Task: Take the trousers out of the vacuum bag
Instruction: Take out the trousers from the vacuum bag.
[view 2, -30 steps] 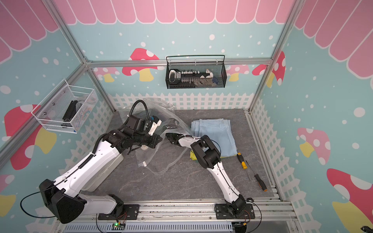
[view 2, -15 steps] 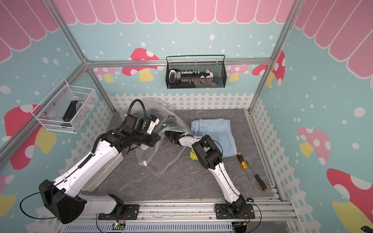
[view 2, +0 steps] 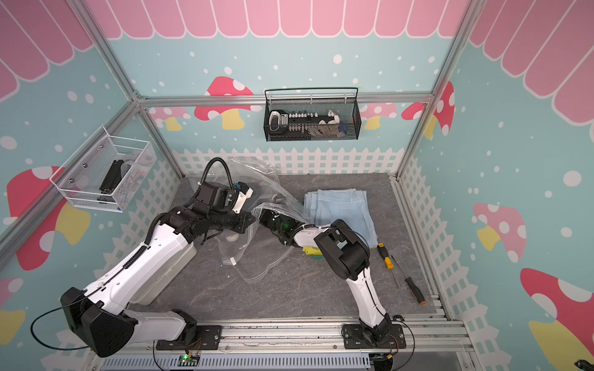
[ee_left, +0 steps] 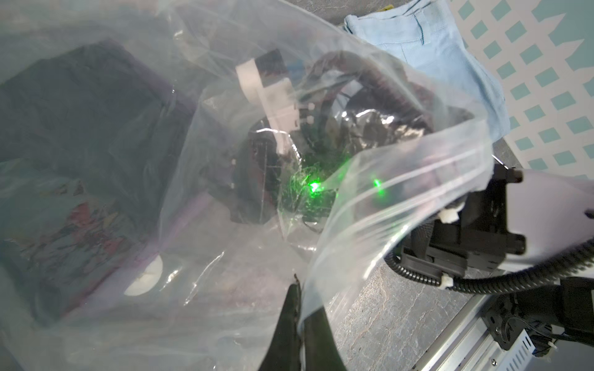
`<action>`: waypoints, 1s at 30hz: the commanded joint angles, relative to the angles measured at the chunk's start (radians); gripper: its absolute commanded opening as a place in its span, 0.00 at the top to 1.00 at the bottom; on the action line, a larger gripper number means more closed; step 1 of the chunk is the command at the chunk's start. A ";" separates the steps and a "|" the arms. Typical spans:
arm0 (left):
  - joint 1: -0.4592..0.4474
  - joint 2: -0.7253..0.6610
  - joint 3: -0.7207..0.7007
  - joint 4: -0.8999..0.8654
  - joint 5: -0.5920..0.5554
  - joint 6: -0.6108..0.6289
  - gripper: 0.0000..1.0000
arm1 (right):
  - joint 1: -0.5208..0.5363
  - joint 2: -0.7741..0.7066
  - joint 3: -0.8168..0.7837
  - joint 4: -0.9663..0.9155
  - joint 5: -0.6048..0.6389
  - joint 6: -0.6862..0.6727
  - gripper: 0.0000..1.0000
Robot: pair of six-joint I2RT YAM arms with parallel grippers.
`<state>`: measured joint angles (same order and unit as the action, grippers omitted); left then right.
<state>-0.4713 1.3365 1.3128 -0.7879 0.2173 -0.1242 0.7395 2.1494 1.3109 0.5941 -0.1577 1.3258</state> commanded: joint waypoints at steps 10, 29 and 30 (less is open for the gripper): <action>0.012 -0.008 -0.014 0.011 0.002 0.002 1.00 | 0.006 0.032 -0.047 0.137 0.114 0.108 0.59; 0.011 -0.009 -0.012 0.010 0.007 0.004 1.00 | 0.014 0.079 -0.019 0.047 0.162 0.203 0.47; 0.011 -0.009 -0.012 0.010 0.007 0.005 1.00 | 0.014 0.082 -0.012 0.034 0.163 0.209 0.47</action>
<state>-0.4713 1.3361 1.3064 -0.7879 0.2214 -0.1242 0.7483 2.2013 1.2709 0.6514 -0.0158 1.4834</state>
